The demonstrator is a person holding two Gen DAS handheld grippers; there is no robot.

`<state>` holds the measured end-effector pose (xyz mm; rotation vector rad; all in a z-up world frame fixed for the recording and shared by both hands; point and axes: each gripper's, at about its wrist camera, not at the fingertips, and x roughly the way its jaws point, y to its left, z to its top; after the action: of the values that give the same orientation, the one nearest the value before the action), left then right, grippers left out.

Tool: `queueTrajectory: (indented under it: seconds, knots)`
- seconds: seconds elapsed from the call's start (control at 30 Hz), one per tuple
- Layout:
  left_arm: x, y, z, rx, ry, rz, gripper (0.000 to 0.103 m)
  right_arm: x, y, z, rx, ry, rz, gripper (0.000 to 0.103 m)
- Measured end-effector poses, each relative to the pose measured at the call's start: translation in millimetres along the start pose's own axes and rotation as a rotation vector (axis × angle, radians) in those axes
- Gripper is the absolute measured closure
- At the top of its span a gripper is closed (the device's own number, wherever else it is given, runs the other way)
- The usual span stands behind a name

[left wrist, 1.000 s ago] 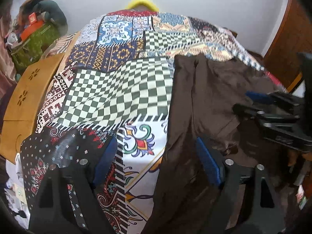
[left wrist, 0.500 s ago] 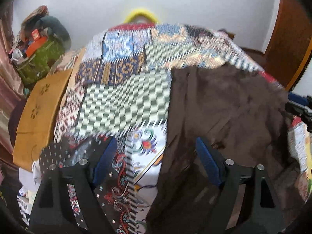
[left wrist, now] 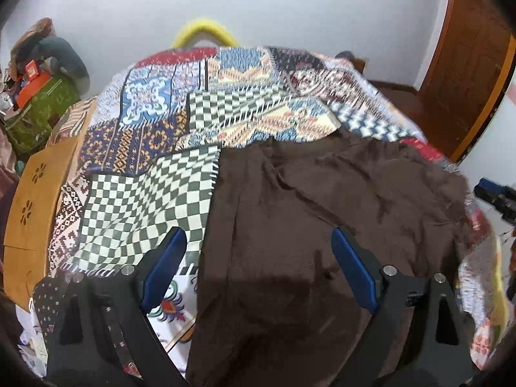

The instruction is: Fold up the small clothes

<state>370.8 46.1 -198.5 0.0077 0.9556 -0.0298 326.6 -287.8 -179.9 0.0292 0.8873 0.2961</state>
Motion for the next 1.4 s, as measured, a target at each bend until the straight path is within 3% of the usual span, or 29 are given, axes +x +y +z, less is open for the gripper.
queueTrajectory:
  seconds: [0.13,0.2,0.4,0.47,0.77,0.97,1.1,1.3,1.33,1.4]
  knots:
    - [26,1,-2,0.004,0.048,0.080,0.014,18,-8,2,-0.002,0.015,-0.008,0.053]
    - [29,4,-3,-0.004,0.054,0.076,0.015,27,-11,2,-0.001,0.037,-0.007,0.076]
    - [20,4,-7,0.023,0.032,0.084,0.015,23,-11,-2,-0.012,0.019,-0.016,0.097]
    - [13,3,-10,0.016,0.017,0.091,0.015,19,-10,2,0.005,0.019,-0.008,0.098]
    - [-24,11,-16,-0.006,-0.037,0.070,0.015,-33,42,38,-0.073,-0.076,0.093,0.099]
    - [-46,24,-23,-0.036,-0.062,0.033,0.015,-32,102,66,-0.144,-0.100,0.171,0.099]
    - [-55,32,-29,-0.025,-0.078,0.037,0.015,-6,145,68,-0.195,-0.064,0.200,0.099]
    - [-60,45,-39,-0.026,-0.070,0.037,0.015,57,189,57,-0.227,0.088,0.205,0.098]
    - [-59,47,-40,-0.023,-0.066,0.041,0.015,62,191,56,-0.224,0.108,0.204,0.097]
    - [-58,48,-42,-0.015,-0.062,0.044,0.015,68,195,50,-0.215,0.152,0.221,0.079]
